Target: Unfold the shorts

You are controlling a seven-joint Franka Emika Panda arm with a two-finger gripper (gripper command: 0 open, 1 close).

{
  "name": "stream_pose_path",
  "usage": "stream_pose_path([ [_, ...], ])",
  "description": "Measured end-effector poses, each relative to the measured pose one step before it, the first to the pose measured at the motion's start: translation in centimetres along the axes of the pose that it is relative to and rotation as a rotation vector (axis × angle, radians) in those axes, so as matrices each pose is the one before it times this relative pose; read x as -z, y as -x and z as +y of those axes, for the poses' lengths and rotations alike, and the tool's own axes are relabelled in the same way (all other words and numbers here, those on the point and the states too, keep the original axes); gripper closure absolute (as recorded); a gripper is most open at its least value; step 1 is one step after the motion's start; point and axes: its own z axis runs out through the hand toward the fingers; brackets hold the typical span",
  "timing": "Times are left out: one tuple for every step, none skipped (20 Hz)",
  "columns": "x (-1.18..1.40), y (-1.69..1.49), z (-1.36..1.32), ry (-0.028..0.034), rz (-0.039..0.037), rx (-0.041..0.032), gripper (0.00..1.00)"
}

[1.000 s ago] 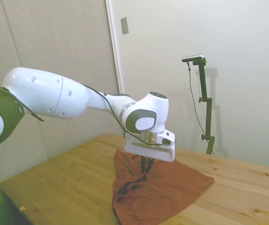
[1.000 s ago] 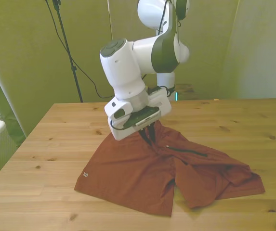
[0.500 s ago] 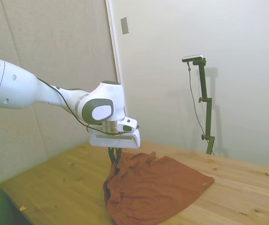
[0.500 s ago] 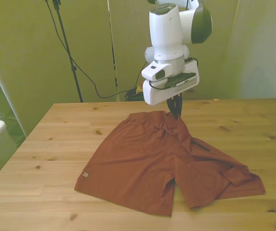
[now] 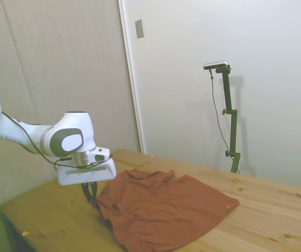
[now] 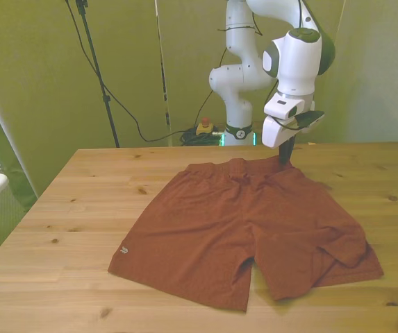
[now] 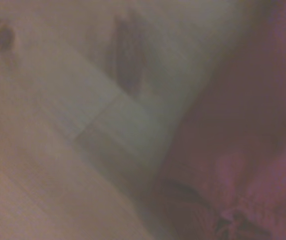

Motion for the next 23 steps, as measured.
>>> stream_pose_path([
  [-0.578,0.694,0.005,0.00749,-0.00875,0.00426,1.0],
  [-0.493,0.569,0.038,0.00443,-0.00969,0.00177,1.0],
  [-0.316,0.505,0.049,0.00285,-0.0055,0.00016,0.0],
  [-0.17,0.395,0.049,0.00202,-0.00295,-0.00048,0.0],
  [0.017,0.34,0.077,0.00104,0.00104,-0.00136,0.0],
  [0.12,0.294,0.068,0.00067,0.00317,-0.00148,0.0],
  [0.219,0.26,0.064,0.00029,0.00523,-0.00068,0.0],
  [0.222,0.261,0.05,0.00062,0.0043,-0.00021,0.0],
  [0.21,0.255,0.019,0.0011,0.00204,0.00034,0.0],
  [0.234,0.237,0.036,0.00127,-0.00084,-0.00032,0.0],
  [0.223,0.191,0.039,0.00111,-0.00095,-0.00073,0.0],
  [0.242,0.222,0.049,0.00143,-0.00369,-0.00108,0.0],
  [0.27,0.263,0.06,0.0018,-0.00377,-0.00236,0.0],
  [0.27,0.364,0.086,0.00208,-0.00252,-0.00389,0.0],
  [0.362,0.662,0.138,0.00303,-0.00106,-0.00383,0.0],
  [0.288,0.631,0.116,0.00307,-0.00137,-0.00343,0.0],
  [0.393,0.691,0.133,0.00176,0.00313,-0.00383,0.0],
  [0.435,0.786,0.146,0.00074,0.00342,-0.0047,0.0],
  [0.556,0.774,0.176,-0.00035,0.00688,-0.00731,0.0],
  [0.575,0.802,0.2,0.00023,0.00465,-0.01202,0.0],
  [0.68,0.756,0.196,-0.00104,0.00753,-0.01105,0.0],
  [0.63,0.685,0.182,-0.00034,0.00697,-0.00986,0.0],
  [0.686,0.627,0.167,-0.00195,0.00825,-0.01305,0.0],
])
